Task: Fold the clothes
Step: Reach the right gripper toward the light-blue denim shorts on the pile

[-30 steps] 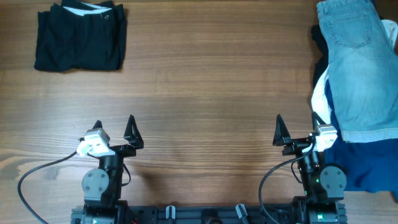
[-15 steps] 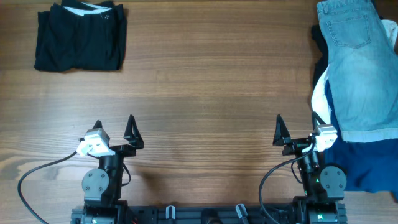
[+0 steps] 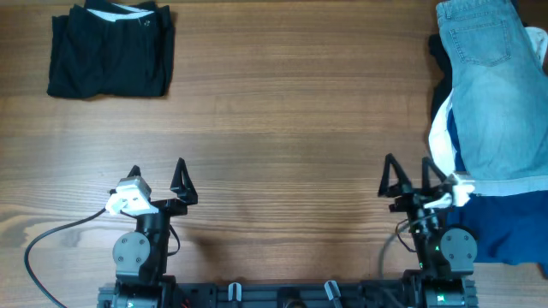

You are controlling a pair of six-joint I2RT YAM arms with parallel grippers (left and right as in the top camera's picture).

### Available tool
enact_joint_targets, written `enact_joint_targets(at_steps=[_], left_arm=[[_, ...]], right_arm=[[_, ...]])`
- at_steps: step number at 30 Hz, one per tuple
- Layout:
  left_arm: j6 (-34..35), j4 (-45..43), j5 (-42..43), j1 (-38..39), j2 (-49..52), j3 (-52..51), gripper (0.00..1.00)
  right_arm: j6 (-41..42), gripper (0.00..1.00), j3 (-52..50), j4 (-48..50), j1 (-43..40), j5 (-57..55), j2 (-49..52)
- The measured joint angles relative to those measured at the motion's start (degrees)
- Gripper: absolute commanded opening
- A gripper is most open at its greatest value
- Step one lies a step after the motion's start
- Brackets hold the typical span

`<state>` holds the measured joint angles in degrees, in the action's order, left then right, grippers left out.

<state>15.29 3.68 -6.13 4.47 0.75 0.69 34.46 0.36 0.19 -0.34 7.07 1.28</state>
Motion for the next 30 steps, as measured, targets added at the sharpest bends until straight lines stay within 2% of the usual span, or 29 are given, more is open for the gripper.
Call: enact_joint_targets(at_steps=[2, 4, 5, 8, 10, 13, 15, 18, 19, 20, 23, 24, 26, 30], left_arm=[[-0.02, 0.0, 0.0, 0.0, 0.0, 0.0, 1.0], [0.0, 0.0, 0.0, 0.0, 0.0, 0.0, 1.0], [0.0, -0.02, 0.0, 0.0, 0.0, 0.0, 1.0], [-0.02, -0.02, 0.0, 0.0, 0.04, 0.0, 1.0], [-0.02, 0.0, 0.0, 0.0, 0.02, 0.0, 1.0], [-0.02, -0.02, 0.0, 0.0, 0.09, 0.0, 1.0], [0.0, -0.02, 0.0, 0.0, 0.07, 0.0, 1.0], [-0.02, -0.07, 0.0, 0.0, -0.02, -0.07, 1.0], [-0.02, -0.04, 0.04, 0.0, 0.0, -0.07, 1.0], [-0.02, -0.17, 0.02, 0.0, 0.2, -0.07, 1.0], [-0.02, -0.02, 0.02, 0.0, 0.13, -0.11, 1.0], [-0.02, -0.13, 0.0, 0.0, 0.04, -0.11, 1.0], [-0.02, -0.09, 0.02, 0.0, 0.04, -0.11, 1.0], [-0.02, -0.07, 0.0, 0.0, 0.04, -0.11, 1.0]], right_arm=[[14.29, 1.0, 0.0, 0.13, 0.0, 0.07, 0.0], [19.41, 1.0, -0.02, 3.23, 0.0, 1.16, 0.04], [19.28, 1.0, 0.0, 8.7, 0.0, 2.4, 0.15], [13.51, 1.0, 0.37, 20.7, 0.0, 3.37, 0.09], [7.8, 1.0, 3.02, 21.14, 0.0, 0.94, 1.81], [-4.07, 1.0, 13.22, 21.33, 0.0, -1.68, 13.68], [-15.8, 1.0, 27.12, 17.14, 0.0, -3.93, 31.36], [-23.32, 1.0, 44.22, 5.33, -0.09, -8.68, 53.53], [-25.03, 1.0, 53.96, 1.16, -0.37, -10.01, 64.92], [-26.51, 1.0, 61.05, -6.32, -0.72, -10.73, 71.54], [-31.63, 1.0, 91.01, -29.2, -3.3, -12.09, 95.97], [-32.37, 0.99, 97.55, -33.81, -4.07, -12.2, 101.02], [-33.07, 1.0, 101.39, -35.95, -4.76, -12.31, 104.8], [-35.28, 0.99, 102.22, -27.91, -4.7, -12.5, 105.31]])
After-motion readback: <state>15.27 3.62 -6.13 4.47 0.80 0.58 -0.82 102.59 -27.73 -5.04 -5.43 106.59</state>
